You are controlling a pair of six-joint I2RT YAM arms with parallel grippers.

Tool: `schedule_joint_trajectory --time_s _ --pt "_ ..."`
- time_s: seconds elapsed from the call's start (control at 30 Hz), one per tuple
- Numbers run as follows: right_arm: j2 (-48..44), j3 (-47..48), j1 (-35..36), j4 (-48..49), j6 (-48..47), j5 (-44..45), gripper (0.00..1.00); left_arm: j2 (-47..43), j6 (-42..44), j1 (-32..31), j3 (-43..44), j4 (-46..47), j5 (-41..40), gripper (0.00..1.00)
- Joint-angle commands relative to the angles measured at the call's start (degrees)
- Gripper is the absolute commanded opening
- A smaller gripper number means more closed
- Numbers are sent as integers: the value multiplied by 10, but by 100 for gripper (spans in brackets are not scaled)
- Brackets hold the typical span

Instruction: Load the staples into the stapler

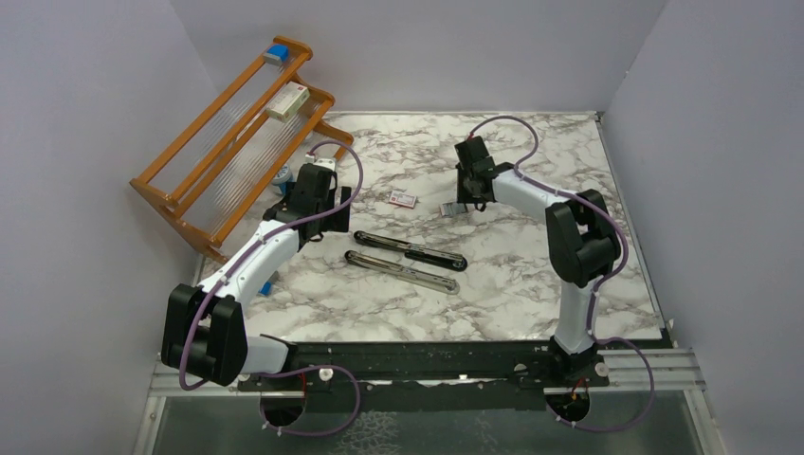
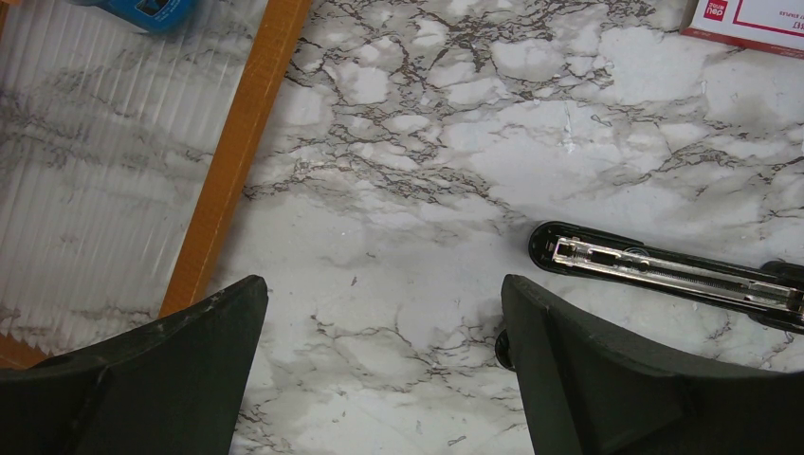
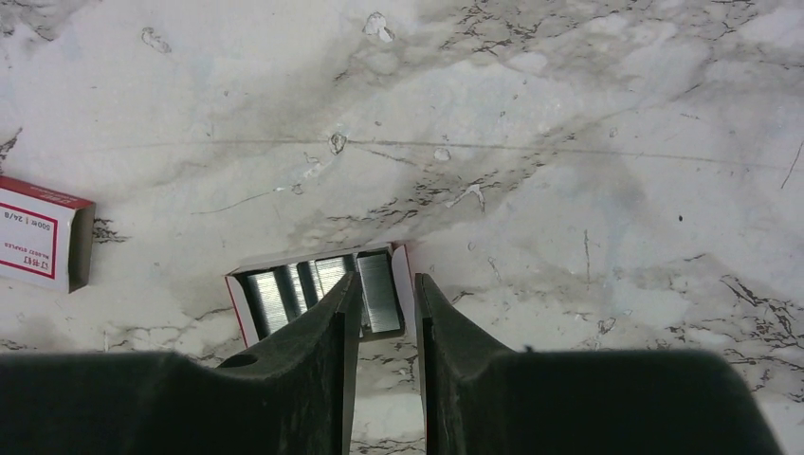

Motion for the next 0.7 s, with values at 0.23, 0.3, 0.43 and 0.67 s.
schedule_joint_trajectory --time_s 0.23,0.3,0.43,0.67 --pt "4 9 -6 2 5 -26 30 4 4 -1 14 -6 -5 96" --pt "8 12 -6 0 4 -29 30 5 4 -1 14 -7 -5 96" --pt "2 9 -6 4 3 -30 30 4 4 -2 14 -7 -5 96" --pt "-38 -20 -6 58 -19 -73 30 4 4 -2 14 -7 -5 96"
